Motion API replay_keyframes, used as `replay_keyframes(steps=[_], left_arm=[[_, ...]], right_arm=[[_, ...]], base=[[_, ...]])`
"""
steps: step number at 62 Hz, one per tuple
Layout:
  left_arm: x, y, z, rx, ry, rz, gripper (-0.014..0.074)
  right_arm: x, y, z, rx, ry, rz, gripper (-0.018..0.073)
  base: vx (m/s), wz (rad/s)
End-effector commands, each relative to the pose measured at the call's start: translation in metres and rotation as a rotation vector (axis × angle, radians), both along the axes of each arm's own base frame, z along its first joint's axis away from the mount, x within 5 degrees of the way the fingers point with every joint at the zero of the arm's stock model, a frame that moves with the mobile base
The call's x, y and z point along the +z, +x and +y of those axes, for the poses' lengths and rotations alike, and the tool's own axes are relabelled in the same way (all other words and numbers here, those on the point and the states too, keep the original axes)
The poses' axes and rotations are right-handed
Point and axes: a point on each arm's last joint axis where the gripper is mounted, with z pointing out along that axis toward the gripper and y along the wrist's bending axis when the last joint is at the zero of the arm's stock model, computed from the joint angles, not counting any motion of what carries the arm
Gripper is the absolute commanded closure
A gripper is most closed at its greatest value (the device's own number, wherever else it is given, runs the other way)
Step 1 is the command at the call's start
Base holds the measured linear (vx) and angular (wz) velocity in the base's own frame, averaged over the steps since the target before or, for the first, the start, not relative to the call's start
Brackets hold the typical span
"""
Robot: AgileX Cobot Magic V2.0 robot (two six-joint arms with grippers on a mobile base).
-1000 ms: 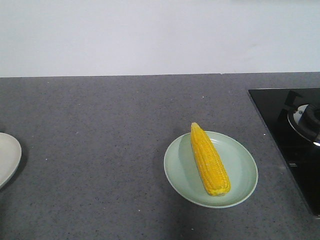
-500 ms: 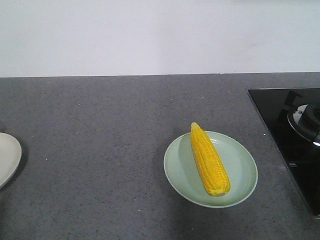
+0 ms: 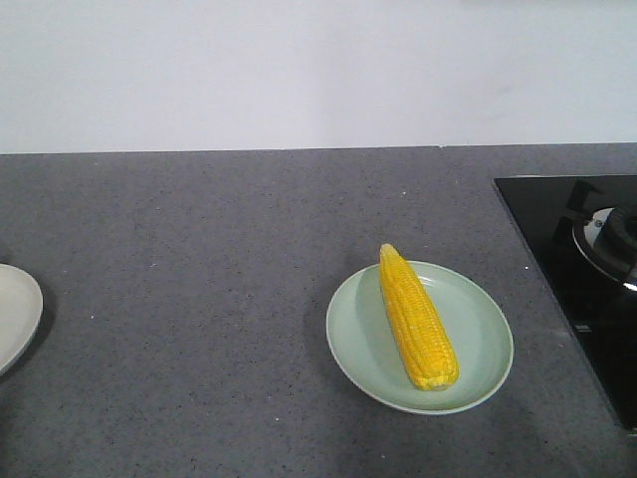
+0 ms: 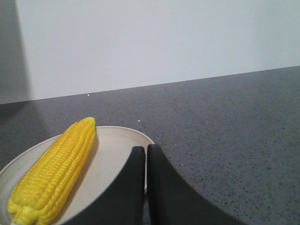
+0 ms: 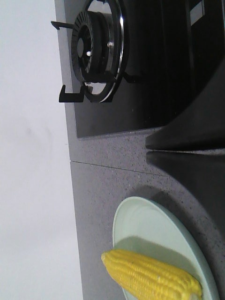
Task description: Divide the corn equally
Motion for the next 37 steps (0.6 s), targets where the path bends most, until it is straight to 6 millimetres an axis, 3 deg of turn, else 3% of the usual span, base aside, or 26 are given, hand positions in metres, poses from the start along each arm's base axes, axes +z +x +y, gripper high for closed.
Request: replay_keyframes(steps=[1,37], left_arm=[[0.0070,-0.0012,-0.0007,-0.010,-0.012,-0.093,0.0603],[0.0070,-0.0012,-0.0007,-0.010,-0.012,-0.093,0.0603]], right_arm=[[0.0041,0.0004,-0.0010,-0.013,-0.031,-0.077,0.0564],[0.0056,0.0004,-0.0009,-0.012,-0.055,-0.093,0.0564]], base=[[0.00,0.00],[0.00,0.00]])
